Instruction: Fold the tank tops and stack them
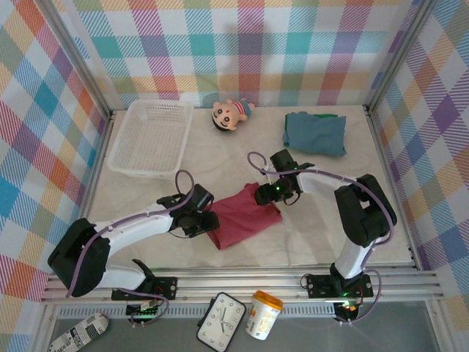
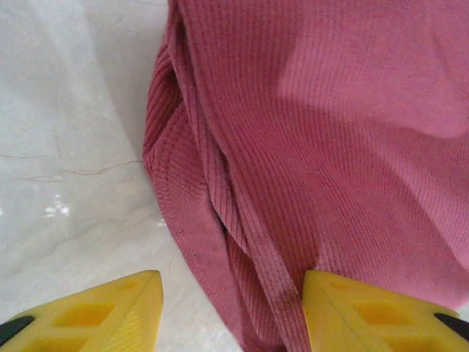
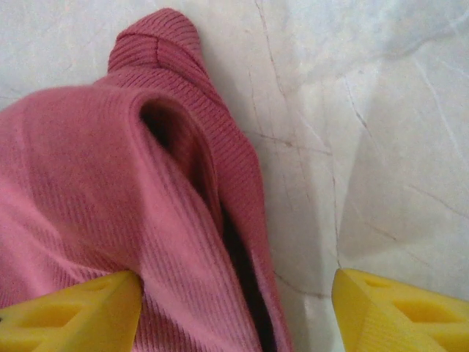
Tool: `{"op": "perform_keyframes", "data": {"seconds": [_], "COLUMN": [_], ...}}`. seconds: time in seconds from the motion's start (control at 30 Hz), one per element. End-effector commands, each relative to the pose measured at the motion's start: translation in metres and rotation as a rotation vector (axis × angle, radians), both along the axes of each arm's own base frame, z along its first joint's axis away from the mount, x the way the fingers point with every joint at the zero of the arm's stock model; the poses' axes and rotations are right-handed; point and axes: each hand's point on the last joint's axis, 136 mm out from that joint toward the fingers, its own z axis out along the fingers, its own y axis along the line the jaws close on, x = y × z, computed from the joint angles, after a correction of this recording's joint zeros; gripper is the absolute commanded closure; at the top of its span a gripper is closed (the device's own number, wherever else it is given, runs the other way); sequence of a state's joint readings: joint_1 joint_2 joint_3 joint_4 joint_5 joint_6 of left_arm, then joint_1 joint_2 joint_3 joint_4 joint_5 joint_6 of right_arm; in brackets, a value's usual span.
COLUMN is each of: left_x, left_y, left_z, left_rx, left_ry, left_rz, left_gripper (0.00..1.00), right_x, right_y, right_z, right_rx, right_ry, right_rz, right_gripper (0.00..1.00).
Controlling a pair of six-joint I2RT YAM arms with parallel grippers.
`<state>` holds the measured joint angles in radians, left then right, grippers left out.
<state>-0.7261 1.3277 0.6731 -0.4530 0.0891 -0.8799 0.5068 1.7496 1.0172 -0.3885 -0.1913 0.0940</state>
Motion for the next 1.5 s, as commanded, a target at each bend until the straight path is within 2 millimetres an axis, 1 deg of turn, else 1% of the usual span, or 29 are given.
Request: {"op": "perform_keyframes", "data": {"seconds": [0.0,0.07,0.13,0.23,0.3,0.4,0.43,0.5,0.53,0.6,0.67,0.7,0.77,0.83,0.9,1.03,1.17,1.27,1.33,1.4,1.47], "left_x": [0.014,0.01,0.012,0.011,0.011,0.012,0.013,0.015,0.013,0.015,0.019,0.022,0.031,0.041,0.052,0.079,0.116,0.15,0.172,0.191,0.209], "left_y": [-0.017,-0.017,-0.02,-0.019,-0.017,-0.016,-0.017,-0.019,-0.015,-0.016,-0.017,-0.017,-0.022,-0.029,-0.039,-0.065,-0.092,-0.11,-0.125,-0.137,-0.149], "left_z": [0.001,-0.009,-0.014,-0.022,-0.027,-0.03,-0.029,-0.027,-0.027,-0.022,-0.014,-0.008,0.002,0.01,0.017,0.032,0.051,0.068,0.079,0.086,0.092], "left_rx": [-0.09,-0.078,-0.101,-0.093,-0.068,-0.039,-0.032,-0.021,0.008,0.038,0.067,0.081,0.091,0.084,0.074,0.046,0.021,0.015,0.006,-0.004,-0.015], "left_ry": [-0.052,-0.029,-0.041,-0.031,-0.021,-0.013,-0.012,-0.014,0.003,0.006,0.002,-0.003,-0.024,-0.035,-0.043,-0.08,-0.14,-0.198,-0.235,-0.266,-0.3], "left_rz": [0.037,0.029,0.028,0.026,0.025,0.017,0.006,-0.013,-0.027,-0.06,-0.097,-0.112,-0.142,-0.168,-0.196,-0.252,-0.293,-0.319,-0.341,-0.356,-0.371], "left_gripper": [0.47,0.47,0.47,0.51,0.58,0.75,0.79,0.86,0.89,0.94,0.99,1.0,1.0,1.0,1.0,1.0,1.0,1.0,1.0,1.0,1.0], "right_x": [-0.001,-0.005,-0.011,-0.019,-0.023,-0.029,-0.032,-0.035,-0.035,-0.035,-0.03,-0.026,-0.018,-0.004,0.006,0.029,0.052,0.073,0.088,0.103,0.116], "right_y": [0.013,0.018,0.023,0.025,0.024,0.02,0.019,0.018,0.018,0.017,0.016,0.015,0.01,0.003,-0.006,-0.03,-0.053,-0.072,-0.087,-0.101,-0.12], "right_z": [0.001,-0.002,-0.006,-0.01,-0.013,-0.021,-0.024,-0.025,-0.026,-0.025,-0.018,-0.012,0.001,0.018,0.031,0.053,0.069,0.09,0.104,0.115,0.125], "right_rx": [0.025,0.027,0.023,0.009,-0.007,-0.025,-0.026,-0.022,-0.021,-0.021,-0.008,0.006,0.029,0.056,0.078,0.114,0.102,0.094,0.071,0.057,0.048], "right_ry": [0.008,0.023,0.04,0.061,0.077,0.105,0.114,0.125,0.13,0.131,0.121,0.114,0.093,0.061,0.041,-0.001,-0.055,-0.126,-0.178,-0.219,-0.253], "right_rz": [0.041,0.049,0.062,0.063,0.06,0.054,0.049,0.044,0.039,0.032,0.015,0.002,-0.027,-0.062,-0.093,-0.159,-0.201,-0.241,-0.267,-0.294,-0.337], "right_gripper": [0.31,0.31,0.33,0.36,0.42,0.52,0.55,0.64,0.69,0.75,0.83,0.87,0.93,0.97,1.0,1.0,1.0,1.0,1.0,1.0,1.0]}}
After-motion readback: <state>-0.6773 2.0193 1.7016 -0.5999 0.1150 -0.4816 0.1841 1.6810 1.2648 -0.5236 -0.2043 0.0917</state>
